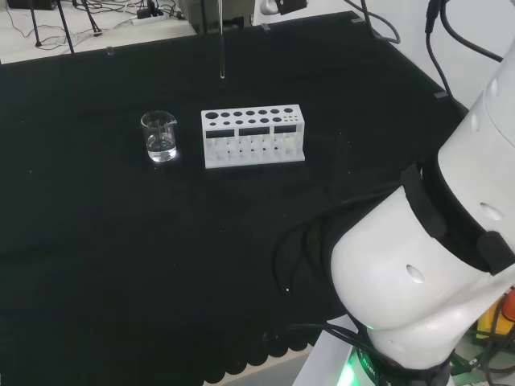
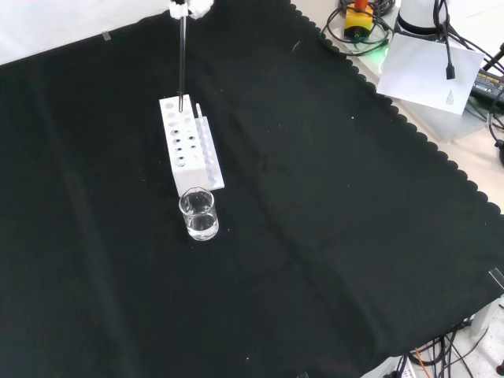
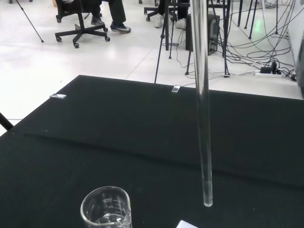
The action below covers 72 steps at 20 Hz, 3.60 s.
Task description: Stir in the beaker to the left of the white test tube rack with the glass rod.
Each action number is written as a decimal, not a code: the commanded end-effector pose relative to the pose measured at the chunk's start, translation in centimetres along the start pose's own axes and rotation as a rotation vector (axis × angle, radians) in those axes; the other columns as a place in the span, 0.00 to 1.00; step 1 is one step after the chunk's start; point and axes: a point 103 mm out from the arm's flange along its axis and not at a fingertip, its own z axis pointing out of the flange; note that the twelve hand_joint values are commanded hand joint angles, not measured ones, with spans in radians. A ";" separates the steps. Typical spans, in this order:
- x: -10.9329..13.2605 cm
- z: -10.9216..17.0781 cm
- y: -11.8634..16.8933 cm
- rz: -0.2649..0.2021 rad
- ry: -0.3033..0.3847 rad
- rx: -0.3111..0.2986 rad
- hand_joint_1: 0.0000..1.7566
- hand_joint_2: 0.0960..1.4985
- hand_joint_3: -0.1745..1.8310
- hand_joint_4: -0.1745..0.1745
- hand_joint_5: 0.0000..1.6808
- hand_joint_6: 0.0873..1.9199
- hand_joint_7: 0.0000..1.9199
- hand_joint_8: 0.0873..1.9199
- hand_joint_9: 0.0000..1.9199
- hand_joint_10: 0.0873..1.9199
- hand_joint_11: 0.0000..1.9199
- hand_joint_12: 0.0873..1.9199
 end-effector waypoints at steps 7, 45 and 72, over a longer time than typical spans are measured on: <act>1.4 0.2 1.6 -0.014 0.007 0.000 0.73 0.73 0.08 0.00 0.61 0.30 0.51 0.68 0.83 0.47 0.85 0.43; 9.3 10.9 9.6 -0.263 0.106 0.082 0.73 0.73 0.08 0.00 0.61 0.29 0.51 0.68 0.83 0.47 0.85 0.44; 9.3 17.6 10.9 -0.271 0.128 0.181 0.73 0.73 0.09 0.00 0.61 0.29 0.51 0.67 0.83 0.47 0.85 0.44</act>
